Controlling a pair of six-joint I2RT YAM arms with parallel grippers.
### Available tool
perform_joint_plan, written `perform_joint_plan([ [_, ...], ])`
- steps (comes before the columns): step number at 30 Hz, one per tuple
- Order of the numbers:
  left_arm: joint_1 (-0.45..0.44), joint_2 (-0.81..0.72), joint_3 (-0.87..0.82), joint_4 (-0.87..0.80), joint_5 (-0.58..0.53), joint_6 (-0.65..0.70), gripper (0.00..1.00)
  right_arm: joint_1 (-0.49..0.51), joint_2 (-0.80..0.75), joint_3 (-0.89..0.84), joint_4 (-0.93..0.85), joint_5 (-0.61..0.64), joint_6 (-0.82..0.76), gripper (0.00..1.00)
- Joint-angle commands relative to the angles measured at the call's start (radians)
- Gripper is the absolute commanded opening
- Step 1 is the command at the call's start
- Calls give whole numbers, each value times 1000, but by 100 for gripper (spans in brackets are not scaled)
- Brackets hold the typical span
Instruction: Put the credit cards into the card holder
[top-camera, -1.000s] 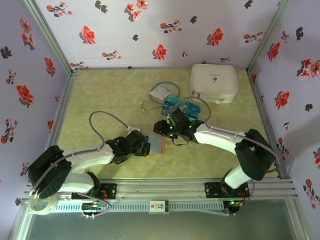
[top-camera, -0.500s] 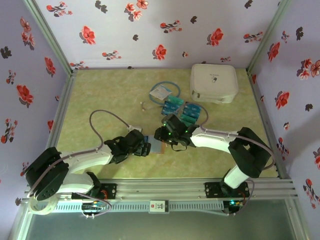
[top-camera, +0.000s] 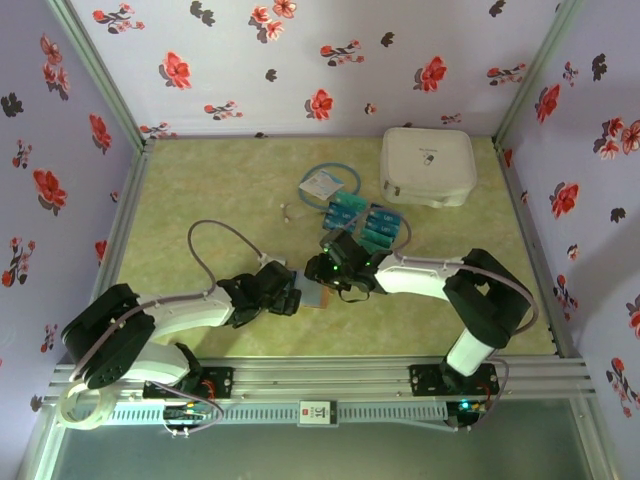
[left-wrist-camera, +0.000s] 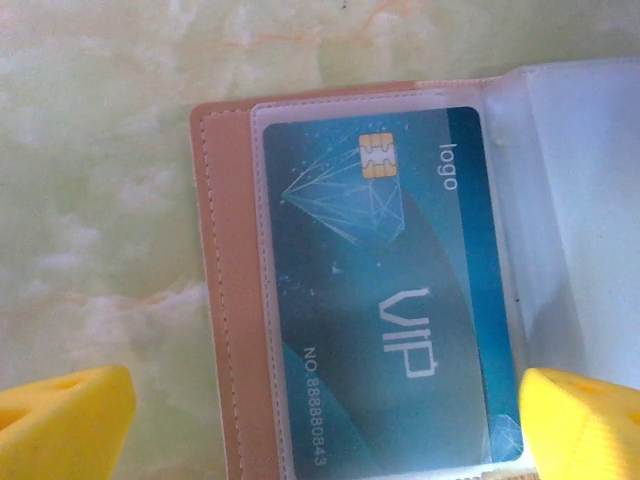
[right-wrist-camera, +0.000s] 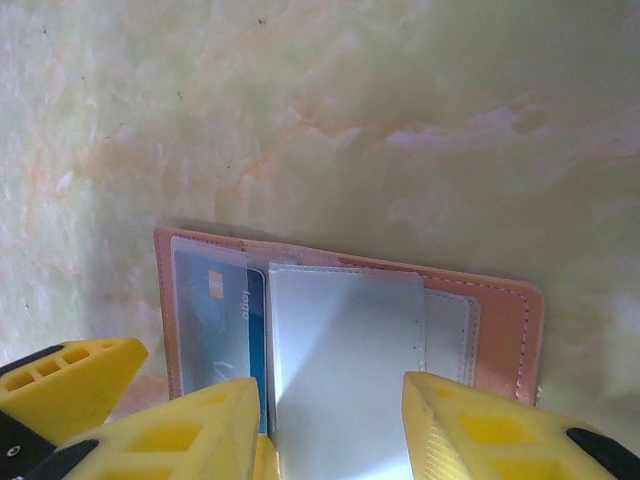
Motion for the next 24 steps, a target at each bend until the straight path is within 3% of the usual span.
perform_joint_plan([
  [1,6,-21,-14,-12,-44,-32,97,6,24,11,22,-16,14,43],
  [24,7,-26,-50,12,-48,-55,95,0,124,58,47,-66,3,46],
])
